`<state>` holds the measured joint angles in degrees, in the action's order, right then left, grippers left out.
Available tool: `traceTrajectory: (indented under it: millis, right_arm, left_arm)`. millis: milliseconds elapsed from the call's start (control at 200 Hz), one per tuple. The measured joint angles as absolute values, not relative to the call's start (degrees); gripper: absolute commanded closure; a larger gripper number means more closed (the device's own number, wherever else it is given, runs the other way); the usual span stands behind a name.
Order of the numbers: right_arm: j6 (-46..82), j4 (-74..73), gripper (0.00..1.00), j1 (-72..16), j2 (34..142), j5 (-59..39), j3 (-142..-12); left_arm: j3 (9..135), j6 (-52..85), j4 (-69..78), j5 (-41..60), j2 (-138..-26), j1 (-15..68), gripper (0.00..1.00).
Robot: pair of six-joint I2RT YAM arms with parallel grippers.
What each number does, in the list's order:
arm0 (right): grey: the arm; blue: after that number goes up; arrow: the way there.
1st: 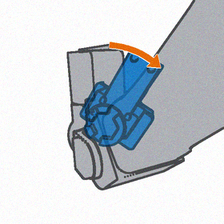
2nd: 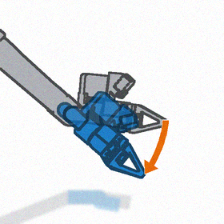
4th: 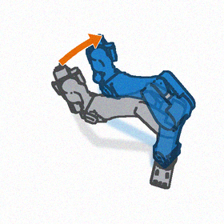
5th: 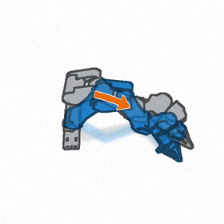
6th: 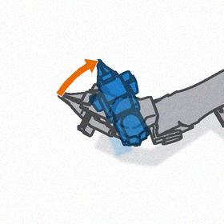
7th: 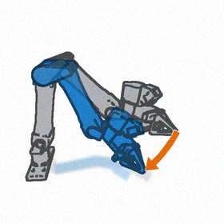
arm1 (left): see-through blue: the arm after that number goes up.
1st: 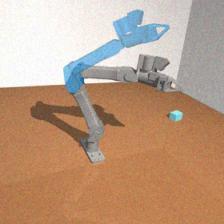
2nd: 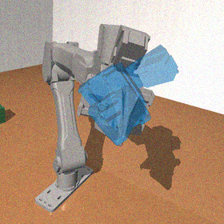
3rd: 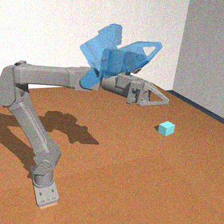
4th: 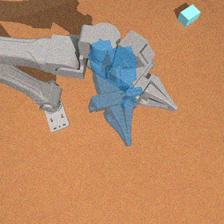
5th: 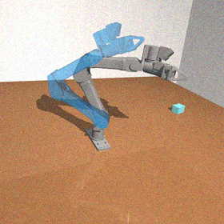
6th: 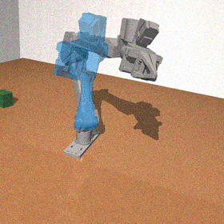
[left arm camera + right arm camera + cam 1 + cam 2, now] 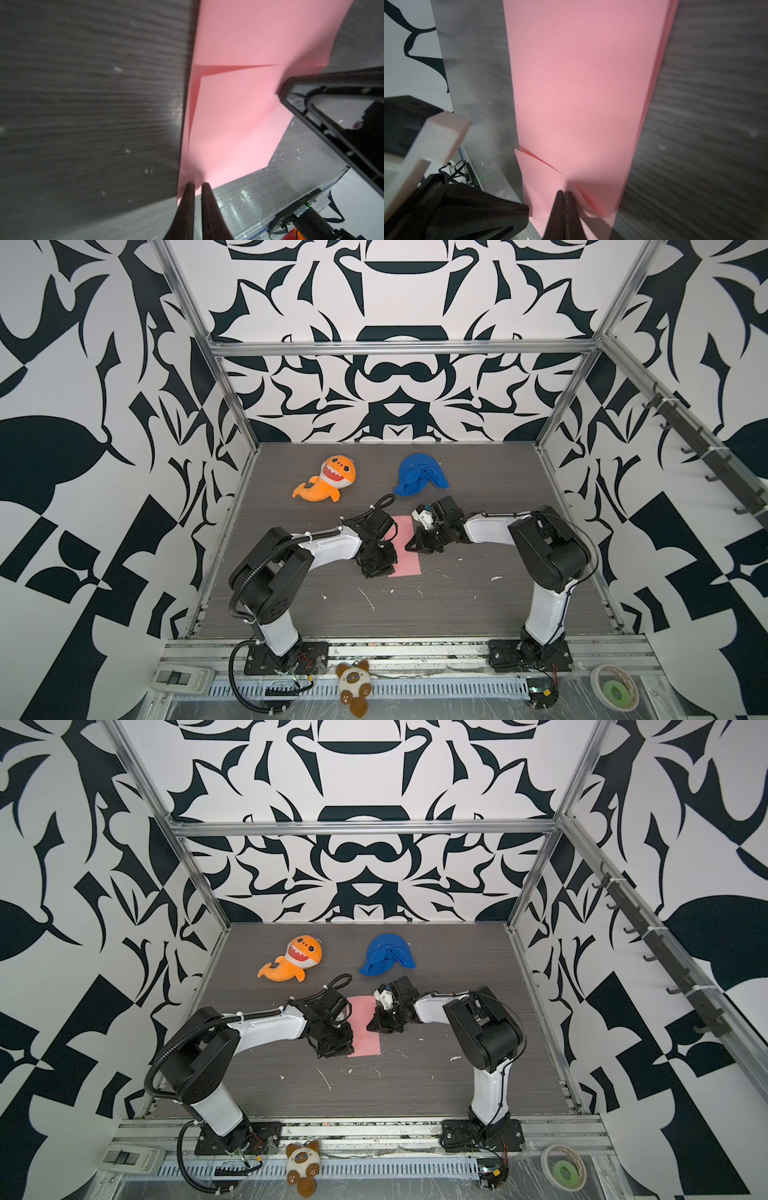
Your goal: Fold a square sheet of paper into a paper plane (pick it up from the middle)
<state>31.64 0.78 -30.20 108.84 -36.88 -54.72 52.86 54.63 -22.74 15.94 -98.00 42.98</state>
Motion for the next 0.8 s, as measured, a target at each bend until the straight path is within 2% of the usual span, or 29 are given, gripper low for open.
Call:
traceTrajectory:
  millis: [110,270,410,800]
  right_arm:
    - [31.73,0.89,1.0,-30.2,108.86,-36.82,-54.78]
    - [31.79,0.95,1.0,-30.2,108.86,-36.82,-54.81]
    - [31.81,0.95,1.0,-30.2,108.86,-36.82,-54.81]
    - [32.62,0.95,1.0,-30.2,108.97,-36.86,-54.85]
  left_arm:
    - [52.86,54.63,-24.08,15.51,-97.6,43.51,0.87]
    - [52.88,54.52,-25.63,15.46,-97.32,43.86,0.96]
    - [53.47,54.15,-26.61,14.92,-96.2,43.9,0.99]
    - [60.38,54.48,-26.46,10.79,-98.48,44.01,0.98]
